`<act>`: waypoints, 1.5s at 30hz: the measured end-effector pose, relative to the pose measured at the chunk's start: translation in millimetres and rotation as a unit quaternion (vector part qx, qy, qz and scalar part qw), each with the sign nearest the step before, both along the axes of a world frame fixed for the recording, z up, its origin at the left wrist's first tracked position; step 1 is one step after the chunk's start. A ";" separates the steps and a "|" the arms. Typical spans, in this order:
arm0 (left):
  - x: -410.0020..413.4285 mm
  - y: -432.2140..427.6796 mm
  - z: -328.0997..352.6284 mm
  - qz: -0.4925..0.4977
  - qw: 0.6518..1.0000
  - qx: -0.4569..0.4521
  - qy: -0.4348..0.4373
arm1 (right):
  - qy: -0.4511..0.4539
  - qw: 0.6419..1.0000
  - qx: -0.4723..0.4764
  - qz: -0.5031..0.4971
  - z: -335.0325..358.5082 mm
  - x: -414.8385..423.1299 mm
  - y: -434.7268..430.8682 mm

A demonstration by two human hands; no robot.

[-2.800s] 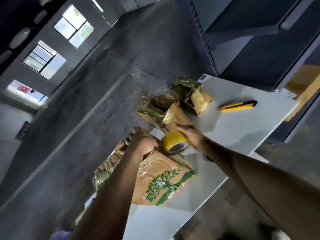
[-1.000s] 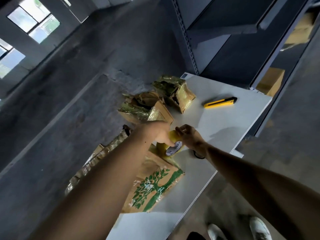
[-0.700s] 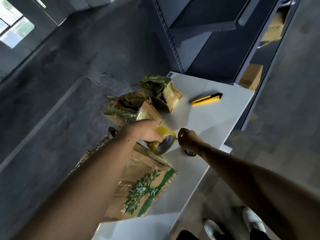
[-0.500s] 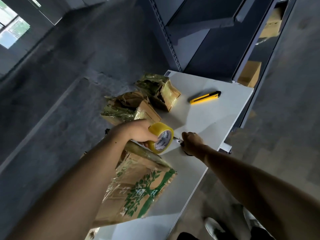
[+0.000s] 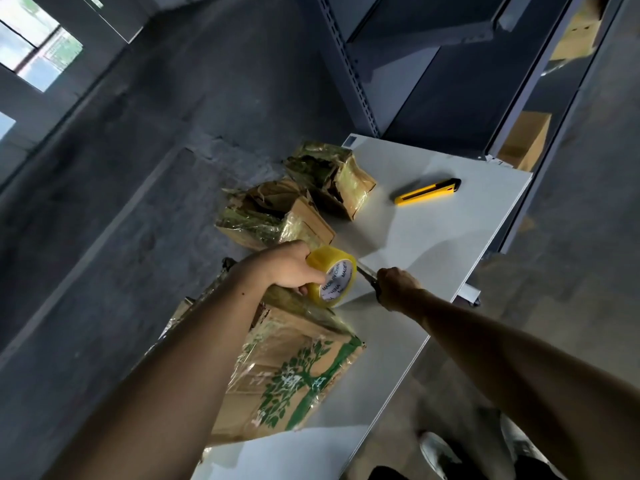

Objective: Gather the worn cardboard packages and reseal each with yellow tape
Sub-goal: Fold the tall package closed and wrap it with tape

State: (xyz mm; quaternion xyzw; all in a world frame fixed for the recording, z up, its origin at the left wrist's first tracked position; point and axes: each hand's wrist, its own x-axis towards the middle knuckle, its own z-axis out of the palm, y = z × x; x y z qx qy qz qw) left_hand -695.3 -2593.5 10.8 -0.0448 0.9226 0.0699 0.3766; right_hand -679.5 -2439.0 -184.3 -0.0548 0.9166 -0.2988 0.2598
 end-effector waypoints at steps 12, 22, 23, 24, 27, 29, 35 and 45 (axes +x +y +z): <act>8.9 5.3 13.6 -0.018 0.999 -0.027 0.028 | -0.110 0.955 -0.239 -0.135 26.5 -5.1 15.0; 6.5 0.1 18.8 0.033 0.997 0.029 0.059 | -0.107 0.884 -0.445 -0.092 74.5 12.2 37.1; 5.5 -1.5 18.3 0.035 0.997 0.027 0.062 | -0.120 0.879 -0.457 -0.064 81.8 15.7 40.4; 4.5 -2.5 17.6 0.038 0.997 0.024 0.068 | -0.137 0.873 -0.466 -0.045 86.3 18.4 42.9; 3.7 -2.8 16.3 0.052 0.995 0.023 0.081 | -0.203 0.831 -0.518 -0.004 87.8 25.2 51.8; 3.4 -2.8 17.7 0.064 0.994 0.024 0.091 | -0.238 0.811 -0.534 0.030 84.2 28.1 57.3; 5.1 -0.1 19.5 0.080 0.992 0.027 0.095 | -0.250 0.846 -0.465 0.074 84.9 45.1 68.2; 10.4 -1.6 12.1 0.026 0.994 0.023 0.102 | -0.298 0.872 -0.385 0.060 54.1 51.5 56.1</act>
